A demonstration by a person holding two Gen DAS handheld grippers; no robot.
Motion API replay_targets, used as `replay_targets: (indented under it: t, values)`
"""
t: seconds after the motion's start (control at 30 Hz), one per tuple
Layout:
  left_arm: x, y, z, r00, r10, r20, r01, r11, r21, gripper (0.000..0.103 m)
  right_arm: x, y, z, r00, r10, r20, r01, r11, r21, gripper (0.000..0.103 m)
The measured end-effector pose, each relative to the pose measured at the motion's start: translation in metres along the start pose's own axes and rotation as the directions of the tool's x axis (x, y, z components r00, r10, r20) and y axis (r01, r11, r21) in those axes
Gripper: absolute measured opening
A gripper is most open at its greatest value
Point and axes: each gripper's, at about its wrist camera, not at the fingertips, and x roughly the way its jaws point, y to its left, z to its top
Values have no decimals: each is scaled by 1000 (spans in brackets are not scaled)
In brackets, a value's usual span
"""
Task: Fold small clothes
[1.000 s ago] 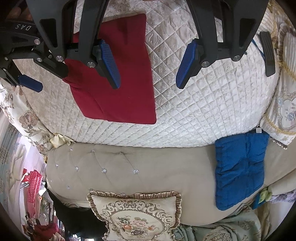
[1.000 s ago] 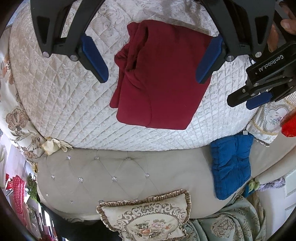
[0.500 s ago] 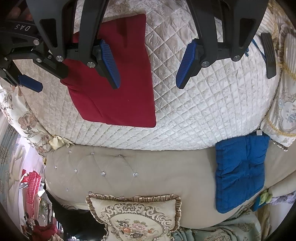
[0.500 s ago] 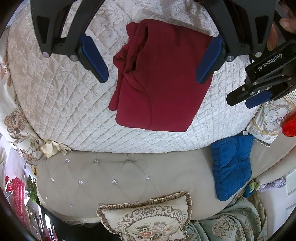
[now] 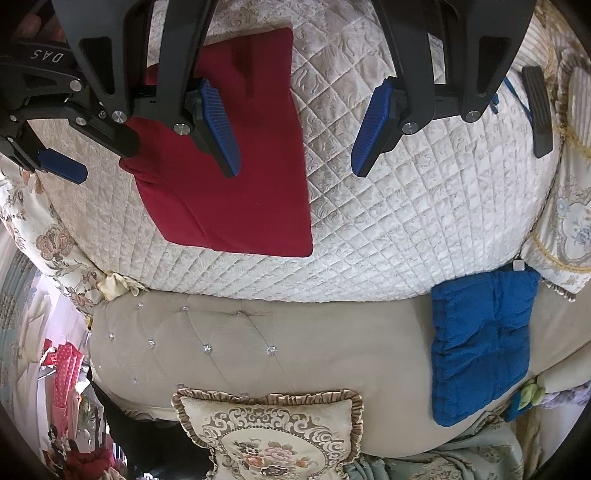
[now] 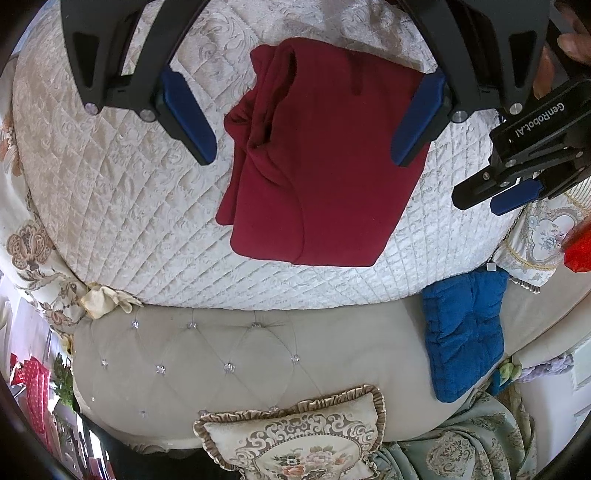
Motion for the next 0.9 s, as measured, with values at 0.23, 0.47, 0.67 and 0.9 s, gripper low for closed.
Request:
replay_targets:
  t: [0.23, 0.47, 0.67, 0.9]
  values:
    - [1, 0, -1, 1000, -1, -2, 1, 1000, 0, 41, 2, 1, -1, 1000, -1, -6, 1, 1000, 0, 97]
    - [4, 1, -1, 1000, -6, -6, 6, 1000, -3, 41, 6, 1, 0, 1000, 2, -12, -2, 1000, 2, 97]
    - [8, 0, -1, 1000, -15, -12, 14, 1000, -2, 41, 9, 3, 1, 1000, 4, -20, -4, 1000, -5, 97]
    - [15, 4, 1, 998, -55, -13, 55, 998, -13, 41, 17, 1, 3, 1000, 9, -25, -9, 1000, -4, 97]
